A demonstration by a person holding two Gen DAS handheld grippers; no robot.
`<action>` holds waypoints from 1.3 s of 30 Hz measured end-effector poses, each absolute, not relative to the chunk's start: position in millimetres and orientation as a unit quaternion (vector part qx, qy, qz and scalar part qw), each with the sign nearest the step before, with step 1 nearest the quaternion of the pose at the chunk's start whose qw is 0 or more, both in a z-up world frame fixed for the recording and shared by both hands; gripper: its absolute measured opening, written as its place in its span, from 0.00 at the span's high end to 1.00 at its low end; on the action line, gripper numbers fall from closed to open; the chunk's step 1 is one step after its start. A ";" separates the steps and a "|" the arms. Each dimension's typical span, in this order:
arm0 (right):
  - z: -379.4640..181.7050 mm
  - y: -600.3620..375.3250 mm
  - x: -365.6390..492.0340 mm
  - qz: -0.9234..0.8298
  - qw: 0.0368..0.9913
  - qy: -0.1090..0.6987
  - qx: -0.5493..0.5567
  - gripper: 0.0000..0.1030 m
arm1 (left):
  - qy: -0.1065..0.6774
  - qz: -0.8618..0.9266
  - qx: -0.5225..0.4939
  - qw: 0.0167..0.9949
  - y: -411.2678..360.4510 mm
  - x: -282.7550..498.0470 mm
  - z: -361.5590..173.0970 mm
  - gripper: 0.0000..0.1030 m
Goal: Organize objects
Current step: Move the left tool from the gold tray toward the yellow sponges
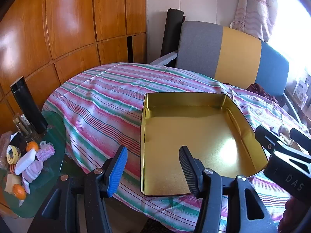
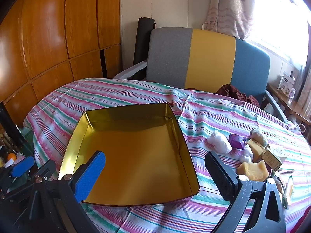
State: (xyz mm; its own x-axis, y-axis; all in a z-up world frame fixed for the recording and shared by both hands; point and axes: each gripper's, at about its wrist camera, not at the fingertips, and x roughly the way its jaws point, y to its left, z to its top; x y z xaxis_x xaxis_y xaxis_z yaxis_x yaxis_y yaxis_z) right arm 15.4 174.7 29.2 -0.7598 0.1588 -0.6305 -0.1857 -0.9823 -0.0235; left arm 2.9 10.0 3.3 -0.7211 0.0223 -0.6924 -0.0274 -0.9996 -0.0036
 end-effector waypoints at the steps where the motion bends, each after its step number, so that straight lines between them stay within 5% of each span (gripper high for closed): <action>1: 29.3 176.0 16.2 0.938 0.092 0.020 -0.333 0.00 | 0.005 0.928 -0.372 0.015 11.3 2.7 5.2 0.46; 39: 27.3 260.5 41.0 0.933 0.127 0.090 -0.323 0.00 | 0.073 0.920 -0.371 0.099 72.0 8.2 7.2 0.45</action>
